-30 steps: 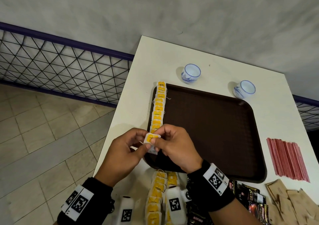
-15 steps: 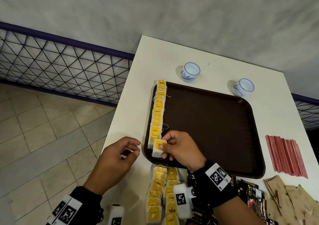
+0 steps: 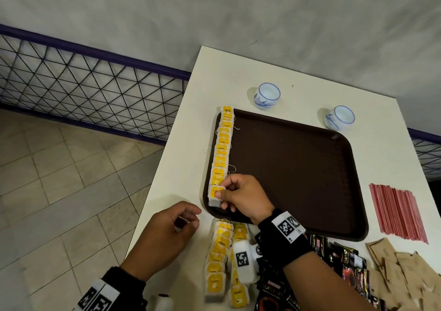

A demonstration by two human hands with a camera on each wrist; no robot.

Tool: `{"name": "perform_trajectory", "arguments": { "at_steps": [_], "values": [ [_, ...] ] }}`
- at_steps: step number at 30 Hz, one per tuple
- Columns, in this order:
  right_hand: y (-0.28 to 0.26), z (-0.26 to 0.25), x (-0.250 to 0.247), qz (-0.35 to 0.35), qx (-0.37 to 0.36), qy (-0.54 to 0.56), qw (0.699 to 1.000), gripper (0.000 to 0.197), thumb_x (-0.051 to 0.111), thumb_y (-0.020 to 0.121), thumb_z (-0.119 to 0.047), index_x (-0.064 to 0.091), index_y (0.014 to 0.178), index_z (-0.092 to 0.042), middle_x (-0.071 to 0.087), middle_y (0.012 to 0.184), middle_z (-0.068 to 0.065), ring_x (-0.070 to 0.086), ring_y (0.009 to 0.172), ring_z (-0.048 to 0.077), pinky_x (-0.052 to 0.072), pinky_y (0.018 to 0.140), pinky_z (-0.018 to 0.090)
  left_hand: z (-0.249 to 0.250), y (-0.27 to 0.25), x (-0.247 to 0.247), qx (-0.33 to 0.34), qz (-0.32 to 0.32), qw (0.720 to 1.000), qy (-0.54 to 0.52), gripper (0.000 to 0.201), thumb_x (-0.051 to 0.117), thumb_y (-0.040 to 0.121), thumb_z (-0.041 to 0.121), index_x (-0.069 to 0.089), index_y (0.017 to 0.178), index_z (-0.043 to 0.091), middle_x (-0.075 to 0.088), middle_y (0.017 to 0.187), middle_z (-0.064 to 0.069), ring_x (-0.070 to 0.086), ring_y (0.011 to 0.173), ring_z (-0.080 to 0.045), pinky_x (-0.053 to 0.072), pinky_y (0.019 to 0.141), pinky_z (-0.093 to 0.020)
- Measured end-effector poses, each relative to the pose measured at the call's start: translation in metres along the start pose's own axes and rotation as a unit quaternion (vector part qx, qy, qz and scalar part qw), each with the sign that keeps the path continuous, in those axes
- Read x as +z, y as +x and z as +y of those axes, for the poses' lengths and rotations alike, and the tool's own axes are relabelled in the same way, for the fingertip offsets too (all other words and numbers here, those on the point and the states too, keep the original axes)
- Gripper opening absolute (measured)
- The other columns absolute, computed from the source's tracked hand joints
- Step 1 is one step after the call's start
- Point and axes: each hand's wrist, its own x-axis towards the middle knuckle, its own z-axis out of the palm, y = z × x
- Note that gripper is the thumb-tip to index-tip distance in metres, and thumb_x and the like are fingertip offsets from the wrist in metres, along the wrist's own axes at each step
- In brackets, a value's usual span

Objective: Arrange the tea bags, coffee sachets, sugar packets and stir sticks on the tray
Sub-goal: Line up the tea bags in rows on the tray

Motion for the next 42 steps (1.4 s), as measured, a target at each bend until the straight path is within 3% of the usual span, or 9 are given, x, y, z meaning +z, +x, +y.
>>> {"name": "perform_trajectory", "arguments": {
  "at_steps": [9, 12, 16, 19, 23, 26, 32, 39, 42],
  "values": [
    [-0.007, -0.007, 0.000, 0.061, 0.000, -0.055, 0.997, 0.032, 0.080, 0.082, -0.014, 0.054, 0.100, -0.011, 0.063, 0.075, 0.008, 0.064, 0.052, 0.016, 0.045, 0.044, 0.027, 0.003, -0.009, 0.000, 0.003, -0.032, 0.999, 0.020, 0.025, 0.074, 0.090, 0.019, 0.067, 0.106, 0.038, 0.068, 0.095, 0.022, 0.064, 0.090, -0.004, 0.046, 0.073, -0.009],
    [-0.021, -0.008, -0.015, 0.082, -0.022, -0.086, 0.993, 0.027, 0.080, 0.083, -0.024, 0.058, 0.096, -0.017, 0.063, 0.080, 0.004, 0.064, 0.053, 0.013, 0.043, 0.044, 0.021, 0.005, -0.012, 0.005, 0.005, -0.039, 0.998, 0.046, 0.026, 0.075, 0.090, 0.025, 0.066, 0.110, 0.038, 0.068, 0.104, 0.022, 0.063, 0.095, 0.000, 0.045, 0.074, -0.007],
    [-0.047, 0.004, -0.038, 0.086, -0.037, -0.103, 0.990, 0.015, 0.077, 0.086, -0.017, 0.063, 0.091, -0.014, 0.062, 0.081, 0.005, 0.062, 0.061, 0.013, 0.044, 0.049, 0.014, 0.015, -0.010, 0.022, -0.012, -0.042, 0.998, 0.046, 0.025, 0.074, 0.090, 0.028, 0.064, 0.110, 0.037, 0.068, 0.105, 0.024, 0.064, 0.096, 0.003, 0.046, 0.077, -0.007],
    [-0.064, 0.015, -0.049, 0.063, -0.042, -0.134, 0.988, 0.012, 0.076, 0.086, -0.017, 0.065, 0.088, -0.016, 0.065, 0.078, 0.005, 0.063, 0.062, 0.012, 0.048, 0.053, 0.018, 0.022, -0.006, 0.037, -0.032, -0.012, 0.999, 0.025, 0.027, 0.080, 0.085, 0.028, 0.062, 0.103, 0.035, 0.068, 0.099, 0.021, 0.065, 0.092, 0.004, 0.045, 0.073, -0.003],
    [-0.078, 0.028, -0.052, 0.025, -0.048, -0.190, 0.980, 0.011, 0.076, 0.085, -0.016, 0.067, 0.089, -0.020, 0.068, 0.075, 0.003, 0.057, 0.058, 0.002, 0.049, 0.063, 0.024, 0.027, -0.002, 0.053, -0.069, 0.016, 0.997, -0.010, 0.038, 0.086, 0.079, 0.028, 0.060, 0.107, 0.031, 0.069, 0.095, 0.016, 0.066, 0.090, 0.001, 0.050, 0.080, -0.014],
    [-0.080, 0.033, -0.049, 0.035, -0.056, -0.221, 0.973, 0.012, 0.075, 0.085, -0.015, 0.068, 0.093, -0.021, 0.068, 0.076, 0.002, 0.053, 0.057, -0.002, 0.047, 0.060, 0.020, 0.029, 0.002, 0.061, -0.094, 0.042, 0.994, -0.027, 0.037, 0.085, 0.079, 0.020, 0.060, 0.104, 0.030, 0.071, 0.089, 0.010, 0.068, 0.085, -0.002, 0.054, 0.081, -0.024],
    [-0.077, 0.035, -0.046, 0.051, -0.063, -0.243, 0.967, 0.009, 0.073, 0.088, -0.019, 0.068, 0.095, -0.021, 0.067, 0.078, -0.005, 0.055, 0.062, 0.000, 0.048, 0.065, 0.018, 0.025, -0.001, 0.058, -0.102, 0.052, 0.993, -0.039, 0.040, 0.084, 0.079, 0.014, 0.057, 0.105, 0.030, 0.071, 0.082, 0.006, 0.069, 0.081, -0.007, 0.053, 0.075, -0.023],
    [-0.076, 0.037, -0.046, 0.059, -0.061, -0.244, 0.966, 0.007, 0.072, 0.088, -0.023, 0.068, 0.093, -0.022, 0.068, 0.081, -0.004, 0.061, 0.071, 0.005, 0.051, 0.070, 0.022, 0.015, -0.019, 0.038, -0.019, -0.011, 0.999, -0.041, 0.041, 0.079, 0.085, 0.013, 0.062, 0.111, 0.040, 0.074, 0.085, 0.004, 0.068, 0.082, -0.007, 0.052, 0.072, -0.016],
    [-0.075, 0.038, -0.046, 0.059, -0.063, -0.239, 0.967, 0.005, 0.073, 0.087, -0.025, 0.068, 0.090, -0.024, 0.068, 0.080, -0.005, 0.062, 0.071, 0.005, 0.052, 0.071, 0.025, 0.011, -0.027, 0.030, 0.024, -0.066, 0.997, 0.027, 0.041, 0.078, 0.085, 0.033, 0.061, 0.120, 0.045, 0.066, 0.098, 0.017, 0.061, 0.095, -0.001, 0.046, 0.077, -0.009]
  ]
}}
